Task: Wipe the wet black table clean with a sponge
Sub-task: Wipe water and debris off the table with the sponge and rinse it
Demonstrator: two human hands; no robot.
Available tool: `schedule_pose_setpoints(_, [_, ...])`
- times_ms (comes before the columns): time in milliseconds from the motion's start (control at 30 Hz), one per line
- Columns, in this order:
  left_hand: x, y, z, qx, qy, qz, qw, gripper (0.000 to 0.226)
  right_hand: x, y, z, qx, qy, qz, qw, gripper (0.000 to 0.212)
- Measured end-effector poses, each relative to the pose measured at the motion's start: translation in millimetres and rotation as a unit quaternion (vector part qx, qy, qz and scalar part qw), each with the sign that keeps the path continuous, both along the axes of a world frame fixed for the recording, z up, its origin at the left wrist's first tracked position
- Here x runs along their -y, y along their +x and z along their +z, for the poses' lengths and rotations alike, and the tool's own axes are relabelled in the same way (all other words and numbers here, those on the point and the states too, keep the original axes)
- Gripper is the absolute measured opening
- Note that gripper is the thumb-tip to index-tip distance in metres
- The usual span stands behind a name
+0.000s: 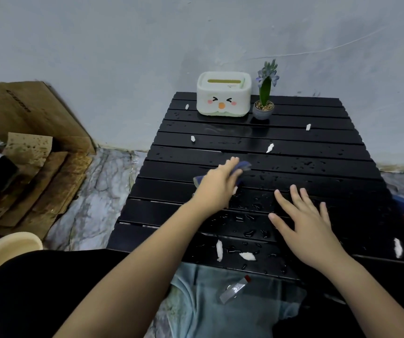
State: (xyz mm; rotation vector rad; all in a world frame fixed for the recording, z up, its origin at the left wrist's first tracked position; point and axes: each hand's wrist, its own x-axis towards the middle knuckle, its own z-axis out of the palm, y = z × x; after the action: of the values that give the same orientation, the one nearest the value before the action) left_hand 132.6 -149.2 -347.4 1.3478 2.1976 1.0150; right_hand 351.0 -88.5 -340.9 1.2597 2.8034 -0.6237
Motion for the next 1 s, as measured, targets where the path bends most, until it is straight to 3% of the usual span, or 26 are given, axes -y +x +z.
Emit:
schedule_pose_setpoints(67, [7, -22, 11, 0.083, 0.091, 0.046, 0.991, 0.035, -2, 3, 1, -0.006, -0.009, 0.008, 1.000, 0.063])
schedule_pose_setpoints(100, [12, -39, 16, 0.071, 0.106, 0.077, 0.989, 0.034, -3, 4, 1, -0.010, -0.011, 0.012, 1.000, 0.063])
schedule_pose_setpoints(167, [30, -70, 23, -0.021, 0.062, 0.112, 0.992, 0.040, -4, 6, 0, -0.014, -0.012, 0.017, 1.000, 0.063])
schedule_pose_setpoints(233, [51, -92, 17, -0.142, -0.065, 0.086, 0.984, 0.055, -3, 5, -2, -0.017, -0.008, 0.015, 1.000, 0.063])
schedule_pose_setpoints(300, [67, -95, 1, -0.191, -0.144, 0.053, 0.969, 0.066, -3, 4, -3, -0.018, -0.003, 0.010, 1.000, 0.062])
schedule_pose_setpoints(467, [64, -76, -16, -0.204, -0.092, 0.069, 0.972, 0.052, -3, 2, -5, -0.008, 0.003, 0.008, 1.000, 0.062])
schedule_pose_setpoints(567, [57, -62, -15, -0.223, -0.070, 0.029, 0.972, 0.049, -3, 1, -2, -0.005, -0.002, 0.007, 1.000, 0.063])
schedule_pose_setpoints(633, [57, -66, -19, -0.186, -0.038, -0.017, 0.982, 0.052, -4, 0, 0, -0.006, -0.006, 0.003, 1.000, 0.063])
schedule_pose_setpoints(700, [56, -81, -18, -0.097, 0.040, -0.021, 0.994, 0.054, -8, -1, 4, -0.019, -0.007, -0.004, 1.000, 0.064])
schedule_pose_setpoints(800, [48, -112, -3, -0.008, 0.157, 0.122, 0.980, 0.046, -21, -3, 6, -0.023, 0.016, -0.016, 0.999, 0.068])
schedule_pose_setpoints(833, [44, -125, -1, -0.016, 0.144, 0.170, 0.975, 0.042, -25, -3, 6, -0.013, 0.026, -0.019, 0.999, 0.069])
schedule_pose_setpoints(900, [38, -146, -7, -0.116, 0.033, 0.227, 0.966, 0.038, -34, -5, 5, 0.003, 0.029, -0.026, 0.999, 0.072])
schedule_pose_setpoints(1000, [23, -153, -28, -0.241, -0.122, 0.230, 0.935, 0.044, -41, -7, 5, 0.007, 0.017, -0.031, 0.999, 0.073])
